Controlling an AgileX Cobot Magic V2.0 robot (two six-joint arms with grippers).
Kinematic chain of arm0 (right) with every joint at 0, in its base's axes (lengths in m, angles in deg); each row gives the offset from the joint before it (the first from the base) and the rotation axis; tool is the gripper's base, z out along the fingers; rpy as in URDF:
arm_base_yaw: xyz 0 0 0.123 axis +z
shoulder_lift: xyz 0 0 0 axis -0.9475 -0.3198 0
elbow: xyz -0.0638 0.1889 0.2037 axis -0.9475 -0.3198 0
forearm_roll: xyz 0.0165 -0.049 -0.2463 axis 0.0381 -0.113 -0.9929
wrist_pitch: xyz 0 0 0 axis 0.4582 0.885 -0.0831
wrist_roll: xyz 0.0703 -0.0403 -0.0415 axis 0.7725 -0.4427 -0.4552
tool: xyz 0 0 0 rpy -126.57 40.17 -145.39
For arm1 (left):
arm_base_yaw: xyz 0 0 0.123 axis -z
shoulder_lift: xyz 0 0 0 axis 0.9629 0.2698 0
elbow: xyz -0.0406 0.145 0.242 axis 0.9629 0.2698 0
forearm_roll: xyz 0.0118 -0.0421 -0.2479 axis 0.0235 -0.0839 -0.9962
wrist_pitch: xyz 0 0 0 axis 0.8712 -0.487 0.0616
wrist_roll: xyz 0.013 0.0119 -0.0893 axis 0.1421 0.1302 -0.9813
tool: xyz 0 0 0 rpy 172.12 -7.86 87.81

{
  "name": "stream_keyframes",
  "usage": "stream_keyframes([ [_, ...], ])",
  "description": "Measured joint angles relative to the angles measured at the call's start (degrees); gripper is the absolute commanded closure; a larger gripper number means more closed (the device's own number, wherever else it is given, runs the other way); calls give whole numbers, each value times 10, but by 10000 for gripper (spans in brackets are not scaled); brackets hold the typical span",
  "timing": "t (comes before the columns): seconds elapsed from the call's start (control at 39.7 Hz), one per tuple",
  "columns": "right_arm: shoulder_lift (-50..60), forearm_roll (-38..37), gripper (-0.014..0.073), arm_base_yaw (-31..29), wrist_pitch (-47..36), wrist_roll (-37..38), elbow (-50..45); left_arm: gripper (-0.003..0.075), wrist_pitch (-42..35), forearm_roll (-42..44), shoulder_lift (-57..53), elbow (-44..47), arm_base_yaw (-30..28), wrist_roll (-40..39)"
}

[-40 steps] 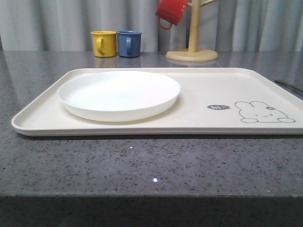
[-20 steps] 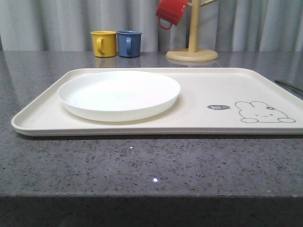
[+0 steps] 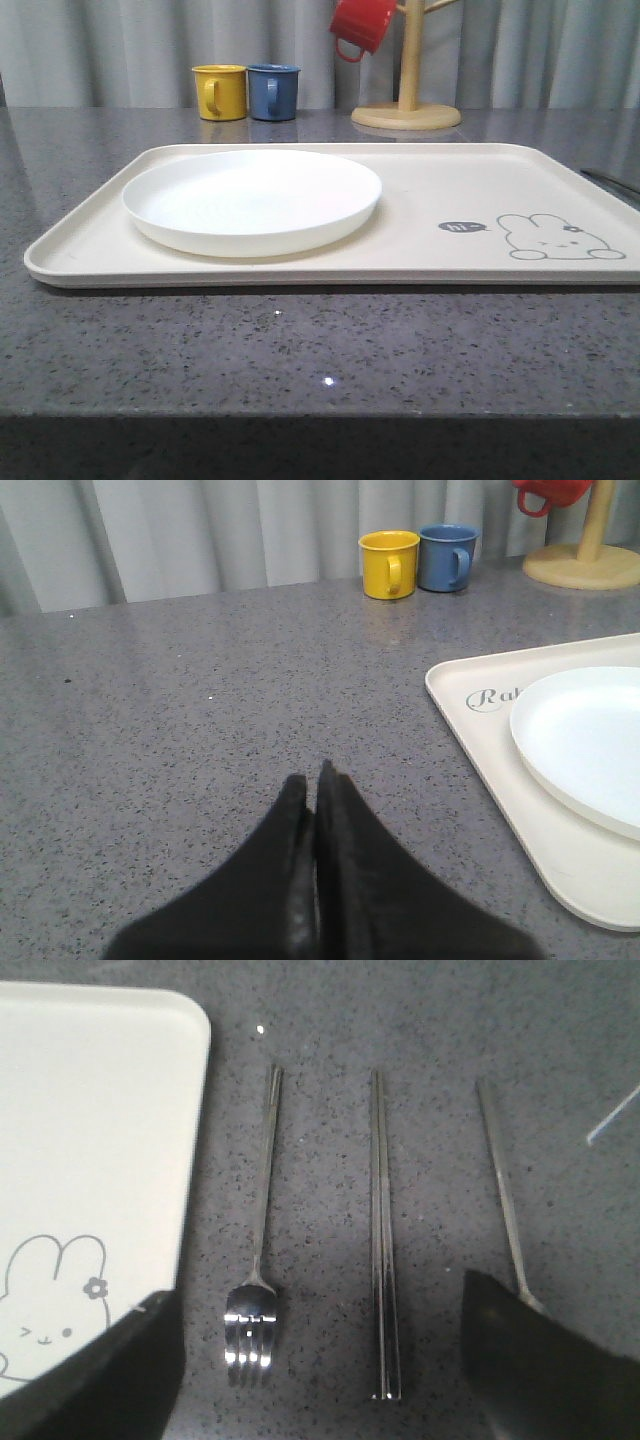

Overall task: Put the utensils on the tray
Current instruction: 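Move the right gripper down and grasp the steel fork, then carry the fork with the right gripper and lower it onto the tray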

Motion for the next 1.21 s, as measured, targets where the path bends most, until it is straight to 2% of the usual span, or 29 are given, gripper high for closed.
stream_keyframes([
  [0.43, -226, 11, 3, 31, 41, 0, 119, 739, -1, 0, 0, 0, 0, 0],
  [0.73, -327, 11, 11, 31, 39, 0, 134, 739, -1, 0, 0, 0, 0, 0],
  [0.78, -337, 11, 49, 31, 37, 0, 134, 739, -1, 0, 0, 0, 0, 0],
  [1.06, -350, 8, 422, 31, 31, 0, 137, 739, -1, 0, 0, 0, 0, 0],
  [1.21, -351, 4, 571, 31, 31, 0, 138, 739, -1, 0, 0, 0, 0, 0],
])
